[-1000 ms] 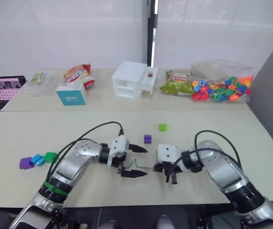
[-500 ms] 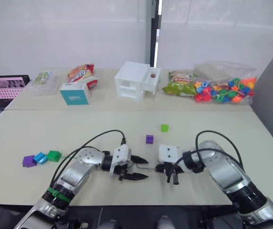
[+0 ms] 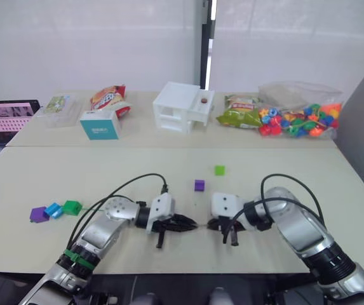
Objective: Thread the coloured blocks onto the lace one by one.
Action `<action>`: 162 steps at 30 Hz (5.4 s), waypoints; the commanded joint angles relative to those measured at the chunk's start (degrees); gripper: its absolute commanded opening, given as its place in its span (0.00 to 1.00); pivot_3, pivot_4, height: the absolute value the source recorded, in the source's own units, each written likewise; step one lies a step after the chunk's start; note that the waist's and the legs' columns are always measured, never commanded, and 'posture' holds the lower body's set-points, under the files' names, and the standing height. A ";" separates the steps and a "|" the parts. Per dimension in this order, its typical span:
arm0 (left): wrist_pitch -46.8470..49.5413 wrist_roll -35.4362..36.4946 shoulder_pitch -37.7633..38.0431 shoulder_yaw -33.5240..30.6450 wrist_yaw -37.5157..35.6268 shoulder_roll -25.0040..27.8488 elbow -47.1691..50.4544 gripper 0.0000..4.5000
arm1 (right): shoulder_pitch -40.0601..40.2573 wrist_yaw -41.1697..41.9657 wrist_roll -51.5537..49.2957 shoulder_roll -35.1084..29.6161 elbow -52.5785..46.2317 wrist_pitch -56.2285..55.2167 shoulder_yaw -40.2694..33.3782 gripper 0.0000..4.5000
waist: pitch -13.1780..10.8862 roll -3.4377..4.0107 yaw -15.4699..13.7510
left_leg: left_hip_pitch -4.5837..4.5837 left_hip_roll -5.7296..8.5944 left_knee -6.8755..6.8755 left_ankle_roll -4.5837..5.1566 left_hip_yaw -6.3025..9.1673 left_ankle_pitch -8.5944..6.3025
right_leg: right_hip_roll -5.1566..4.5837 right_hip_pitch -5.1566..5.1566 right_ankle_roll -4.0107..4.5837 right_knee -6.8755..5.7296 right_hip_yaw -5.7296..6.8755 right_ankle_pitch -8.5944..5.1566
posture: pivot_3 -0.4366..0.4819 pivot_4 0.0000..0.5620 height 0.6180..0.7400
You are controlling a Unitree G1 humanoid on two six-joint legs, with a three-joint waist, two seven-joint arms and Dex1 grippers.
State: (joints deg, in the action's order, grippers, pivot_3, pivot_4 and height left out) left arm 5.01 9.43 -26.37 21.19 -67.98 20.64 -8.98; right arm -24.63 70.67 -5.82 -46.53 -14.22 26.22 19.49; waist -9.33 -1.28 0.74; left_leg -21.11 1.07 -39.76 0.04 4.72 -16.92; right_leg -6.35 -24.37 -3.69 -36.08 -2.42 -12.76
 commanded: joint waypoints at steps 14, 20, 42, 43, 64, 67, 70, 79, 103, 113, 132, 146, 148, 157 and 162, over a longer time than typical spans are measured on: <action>-1.22 0.59 -1.17 -1.86 -0.16 -0.32 -1.72 0.00 | 10.14 -4.95 -23.67 -0.10 -14.02 23.50 -24.82 0.59 | 0.00 0.00 -0.86 | -0.03 0.03 0.01 0.03 0.05 -0.02 | -0.03 0.04 -0.02 0.06 0.03 0.01 | 0.48 0.27 1.00; -0.63 1.26 -0.59 -3.23 -0.03 0.59 -1.46 0.00 | 13.71 -13.92 -31.98 5.21 -12.77 26.71 -37.41 0.99 | 0.00 0.00 -0.89 | 0.05 0.02 0.01 0.03 0.03 -0.02 | -0.01 0.10 -0.03 0.03 0.02 0.02 | 0.48 0.27 1.00; -1.09 1.47 4.53 -6.87 5.59 2.58 4.89 0.00 | -7.75 -47.94 -6.07 28.20 28.31 -4.78 -25.82 0.99 | 0.00 0.15 0.20 | 0.04 0.05 0.14 -0.09 0.01 0.05 | -0.06 -0.03 -0.03 -0.04 -0.02 0.03 | 0.48 0.27 1.00; -1.01 1.40 4.77 -6.74 5.64 2.68 5.18 0.00 | -7.96 -48.53 -5.93 28.87 28.78 -5.27 -25.67 0.99 | 0.00 0.15 0.35 | 0.04 0.05 0.15 -0.09 0.01 0.05 | -0.06 -0.03 -0.03 -0.04 -0.02 0.03 | 0.48 0.27 1.00; -0.31 0.98 4.94 -6.11 5.49 3.34 5.29 0.00 | -11.10 -56.38 -2.80 38.59 37.10 -10.50 -23.02 0.99 | 0.00 0.18 1.90 | 0.09 0.04 0.48 -0.26 0.03 0.15 | -0.05 -0.14 -0.02 -0.12 -0.04 0.04 | 0.48 0.27 1.00; -0.32 0.83 4.97 -6.01 5.40 3.54 5.31 0.00 | -11.90 -59.45 -2.05 39.46 39.89 -11.07 -23.73 0.94 | 0.01 0.19 2.02 | 0.12 0.04 0.52 -0.30 0.04 0.17 | -0.05 -0.14 -0.01 -0.12 -0.04 0.04 | 0.48 0.27 1.00; -0.30 0.76 5.01 -5.95 5.35 3.72 5.42 0.00 | -11.80 -62.01 -1.86 39.90 40.39 -11.00 -24.56 0.73 | 0.01 0.19 1.97 | 0.17 0.04 0.64 -0.34 0.04 0.20 | -0.05 -0.14 -0.01 -0.13 -0.05 0.04 | 0.48 0.27 1.00; -0.42 0.55 5.44 -5.78 5.22 3.86 5.57 0.00 | -7.08 -60.87 -2.37 39.35 31.96 -7.63 -23.41 0.26 | 0.02 0.21 2.02 | 0.20 0.04 0.77 -0.35 0.04 0.21 | -0.05 -0.13 0.00 -0.16 -0.05 0.04 | 0.48 0.27 1.00; -3.19 1.62 0.89 -3.51 0.83 -2.14 -1.88 0.00 | 32.22 -58.59 -13.76 36.21 -23.93 18.19 -25.32 0.49 | 0.04 0.24 0.96 | 0.40 0.05 0.76 -0.31 0.02 0.18 | -0.05 0.12 0.00 0.11 -0.07 0.02 | 0.48 0.27 1.00; -4.70 1.18 0.03 -4.04 1.34 -2.53 -4.08 0.00 | 22.21 -44.90 -31.70 17.55 -29.21 33.57 -36.12 0.99 | 0.04 0.24 0.37 | 0.50 0.05 0.76 -0.30 0.01 0.18 | -0.03 0.21 0.01 0.13 -0.07 0.01 | 0.48 0.27 1.00; -3.26 -0.11 3.40 -3.49 6.58 -3.25 1.45 0.00 | -12.49 11.25 3.89 -10.66 14.67 -23.78 3.31 0.99 | -0.05 0.22 0.31 | 0.44 0.02 0.70 -0.33 -0.10 0.20 | -0.06 0.19 -0.03 0.28 -0.06 -0.01 | 0.48 0.27 1.00; -2.18 -0.25 4.12 -2.96 8.32 -2.65 3.43 0.00 | -17.20 17.42 11.51 -3.28 29.07 -27.05 7.97 0.65 | -0.04 0.21 0.05 | 0.40 0.03 0.70 -0.36 -0.07 0.21 | -0.08 0.16 -0.02 0.25 -0.03 0.01 | 0.48 0.27 1.00; -1.99 -0.29 4.17 -2.80 8.23 -2.52 3.59 0.00 | -17.16 17.37 11.58 -3.25 28.99 -26.51 7.68 0.50 | -0.04 0.20 0.08 | 0.46 0.03 0.69 -0.36 -0.07 0.21 | -0.08 0.22 -0.01 0.25 -0.03 0.01 | 0.48 0.27 1.00; -1.68 -0.11 3.94 -2.07 7.92 -2.64 3.43 0.00 | -12.62 15.84 7.86 -3.42 15.47 -3.94 4.09 0.29 | -0.03 0.21 0.01 | 0.46 0.04 0.69 -0.36 -0.05 0.21 | -0.08 0.18 0.00 0.16 -0.04 0.02 | 0.48 0.27 1.00; -1.92 -0.26 3.71 -1.66 7.50 -2.65 3.00 0.00 | -10.47 13.98 7.66 -3.60 8.19 6.39 3.58 0.29 | -0.03 0.21 -0.03 | 0.40 0.04 0.69 -0.36 -0.04 0.21 | -0.08 0.13 0.00 0.18 -0.02 0.02 | 0.48 0.27 1.00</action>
State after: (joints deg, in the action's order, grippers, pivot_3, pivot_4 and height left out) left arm 3.75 9.04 -22.13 19.44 -60.25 18.09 -7.33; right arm -35.58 84.68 3.16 -49.90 -3.38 29.89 23.56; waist -9.36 -1.07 0.70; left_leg -20.71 1.10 -39.07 -0.32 4.68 -16.71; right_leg -6.43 -24.24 -3.70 -35.90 -2.44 -12.75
